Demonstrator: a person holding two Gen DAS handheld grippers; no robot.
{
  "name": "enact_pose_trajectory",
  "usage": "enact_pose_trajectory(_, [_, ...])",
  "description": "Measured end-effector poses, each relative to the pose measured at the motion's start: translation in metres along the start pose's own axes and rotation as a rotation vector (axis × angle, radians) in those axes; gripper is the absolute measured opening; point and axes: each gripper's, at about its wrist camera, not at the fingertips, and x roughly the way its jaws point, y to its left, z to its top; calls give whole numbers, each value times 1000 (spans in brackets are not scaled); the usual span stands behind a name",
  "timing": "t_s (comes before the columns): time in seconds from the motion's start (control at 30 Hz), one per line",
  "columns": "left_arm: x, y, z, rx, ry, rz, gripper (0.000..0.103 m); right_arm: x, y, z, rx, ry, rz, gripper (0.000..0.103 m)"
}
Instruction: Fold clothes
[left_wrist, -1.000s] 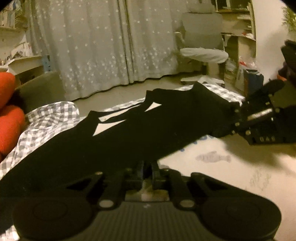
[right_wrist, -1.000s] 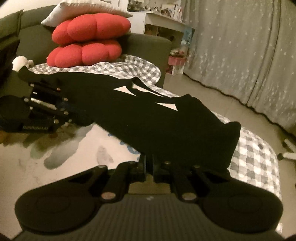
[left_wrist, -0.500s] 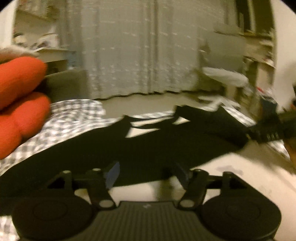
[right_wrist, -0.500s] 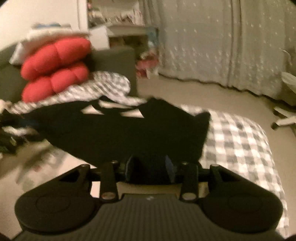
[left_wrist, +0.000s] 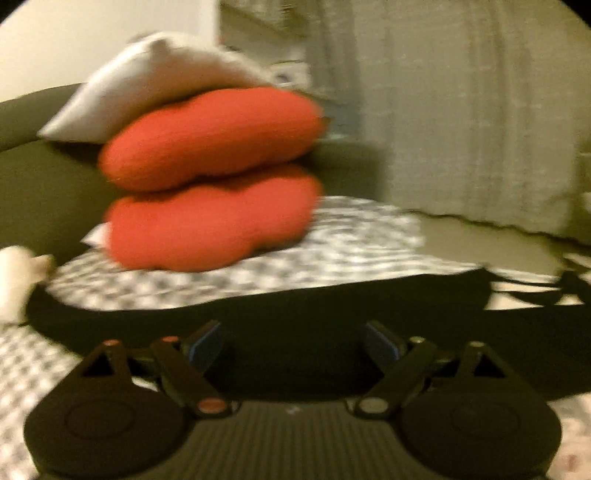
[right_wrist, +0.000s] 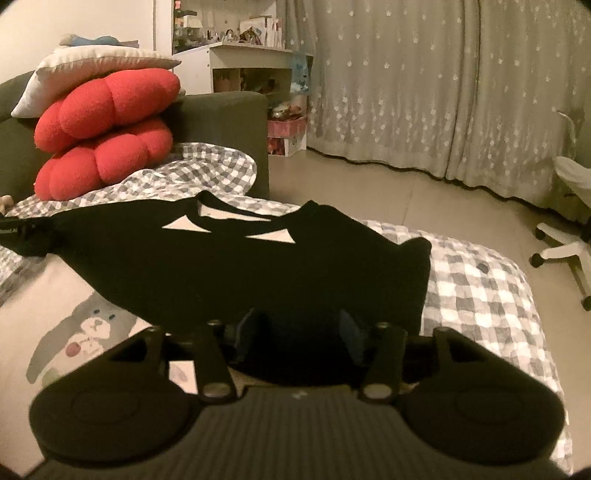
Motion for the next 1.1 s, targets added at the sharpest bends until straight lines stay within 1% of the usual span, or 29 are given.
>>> enact_pose_trajectory(0.17, [14, 33, -1, -59, 40, 174, 87, 3, 3, 2, 21, -7, -20, 57])
enact_pose_trajectory(0.27, [18, 54, -5, -114, 52, 241, 87, 4, 3, 3, 37, -11, -27, 58])
enact_pose_trajectory(0.43, [29, 89, -12, -238, 87, 289, 87, 5, 6, 5, 55, -14, -26, 58])
enact_pose_trajectory(0.6, [41, 118, -20, -382, 116, 295, 85, 7, 10, 6, 50, -17, -27, 59])
enact_pose_trajectory(0.67, [44, 127, -23, -433, 110, 295, 76, 7, 13, 6, 47, -18, -26, 59])
enact_pose_trajectory(0.73, [47, 134, -27, -476, 99, 296, 70, 8, 16, 6, 43, -18, -25, 59])
enact_pose_trajectory(0.8, [48, 138, -28, -502, 83, 303, 63, 7, 18, 7, 41, -19, -23, 59])
enact_pose_trajectory(0.83, [48, 140, -29, -511, 74, 307, 56, 7, 18, 7, 40, -20, -22, 59])
enact_pose_trajectory(0.9, [49, 145, -31, -550, 54, 296, 36, 6, 20, 7, 38, -22, -20, 59])
enact_pose_trajectory(0.93, [49, 148, -33, -578, 43, 283, 18, 6, 21, 8, 37, -24, -19, 59])
enact_pose_trajectory(1.03, [48, 156, -38, -656, 12, 246, 4, 4, 23, 7, 39, -26, -18, 59])
enact_pose_trajectory(1.1, [46, 158, -40, -689, -5, 229, 4, 3, 24, 7, 40, -28, -18, 59])
